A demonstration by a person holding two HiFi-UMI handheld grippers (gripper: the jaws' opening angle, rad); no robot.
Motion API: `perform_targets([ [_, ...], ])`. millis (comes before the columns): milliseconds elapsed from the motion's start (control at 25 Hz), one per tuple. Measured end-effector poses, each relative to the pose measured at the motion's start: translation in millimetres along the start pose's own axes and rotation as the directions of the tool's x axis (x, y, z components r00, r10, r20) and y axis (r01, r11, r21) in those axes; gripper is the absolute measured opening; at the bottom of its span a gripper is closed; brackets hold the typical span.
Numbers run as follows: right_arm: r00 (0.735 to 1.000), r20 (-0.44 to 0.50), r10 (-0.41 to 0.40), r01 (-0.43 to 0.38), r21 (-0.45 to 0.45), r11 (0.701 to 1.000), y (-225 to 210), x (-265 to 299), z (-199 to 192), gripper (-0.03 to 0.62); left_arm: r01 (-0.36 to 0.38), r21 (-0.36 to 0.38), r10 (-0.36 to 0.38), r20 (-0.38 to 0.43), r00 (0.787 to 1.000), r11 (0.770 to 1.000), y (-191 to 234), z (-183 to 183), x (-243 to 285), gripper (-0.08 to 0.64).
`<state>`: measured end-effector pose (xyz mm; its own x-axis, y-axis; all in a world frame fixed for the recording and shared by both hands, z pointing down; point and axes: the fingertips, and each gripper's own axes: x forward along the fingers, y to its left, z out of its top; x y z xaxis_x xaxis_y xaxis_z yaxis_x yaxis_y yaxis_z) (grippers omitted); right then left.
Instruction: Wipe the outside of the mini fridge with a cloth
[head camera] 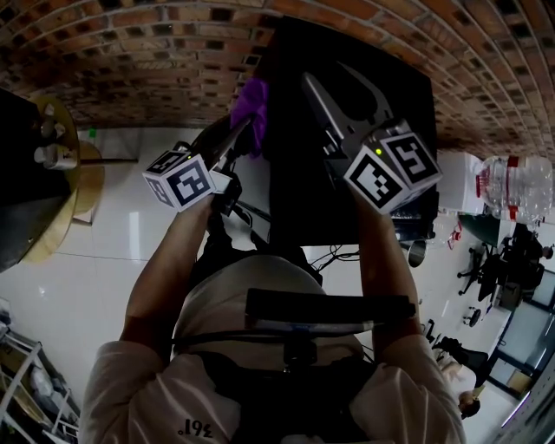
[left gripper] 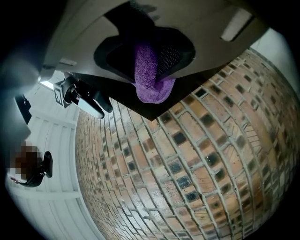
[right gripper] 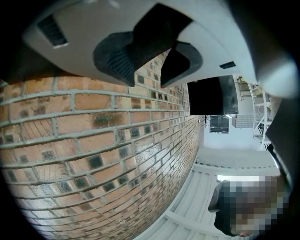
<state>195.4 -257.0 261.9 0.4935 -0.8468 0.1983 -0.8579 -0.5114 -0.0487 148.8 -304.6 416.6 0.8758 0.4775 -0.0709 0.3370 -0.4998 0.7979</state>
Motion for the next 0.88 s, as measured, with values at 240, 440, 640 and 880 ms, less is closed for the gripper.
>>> perform_targets([
  [240, 1.0, -0.001, 0.002, -0.002, 0.001, 1.0, -1, 0, 0, 0.166, -0.025, 0.003, 0.025, -0.008, 1.0, 1.0, 22, -17, -1, 0.115],
  [440, 1.0, -0.001, 0.0, 0.0, 0.001, 1.0, 0, 0, 0, 0.166, -0.062, 0.006, 0.062, -0.036, 0.997, 0.998, 48, -34, -2, 0.114],
  [640, 1.0, -0.002, 0.001, -0.001, 0.002, 1.0, 0, 0, 0, 0.166, -0.082, 0.004, 0.082, -0.061, 0.995, 0.997, 67, -50, -1, 0.114],
  [880, 1.0, -0.004, 0.001, -0.001, 0.004, 1.0, 1, 0, 0, 0.166, -0.113, -0.002, 0.113, -0.066, 0.991, 0.994, 93, -64, -2, 0.114],
])
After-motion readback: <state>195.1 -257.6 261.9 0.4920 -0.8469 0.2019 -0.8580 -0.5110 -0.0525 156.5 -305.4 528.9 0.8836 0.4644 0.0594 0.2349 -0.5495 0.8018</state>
